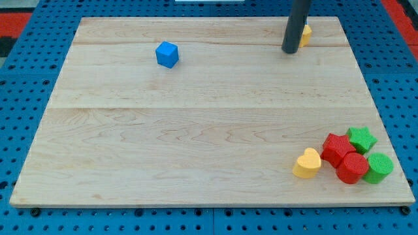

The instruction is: Move the blue cube towards the yellow hexagon

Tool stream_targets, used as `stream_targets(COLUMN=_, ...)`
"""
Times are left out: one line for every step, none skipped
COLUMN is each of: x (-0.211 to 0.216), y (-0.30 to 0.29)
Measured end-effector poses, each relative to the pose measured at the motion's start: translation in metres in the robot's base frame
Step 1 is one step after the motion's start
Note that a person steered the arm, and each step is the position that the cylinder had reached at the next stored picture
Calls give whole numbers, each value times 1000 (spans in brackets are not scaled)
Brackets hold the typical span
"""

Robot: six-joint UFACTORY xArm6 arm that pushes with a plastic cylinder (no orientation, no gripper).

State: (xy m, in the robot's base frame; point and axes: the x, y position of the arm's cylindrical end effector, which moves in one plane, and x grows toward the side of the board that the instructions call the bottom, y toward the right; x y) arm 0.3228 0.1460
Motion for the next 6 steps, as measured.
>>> stream_targets(x=63, y=-71)
stream_targets(x=92, y=-183)
stream_targets(x=87, y=-295)
stream_targets(x=51, y=-349)
stream_targets(x=15, y=-335)
stream_targets(x=-24, y=-289)
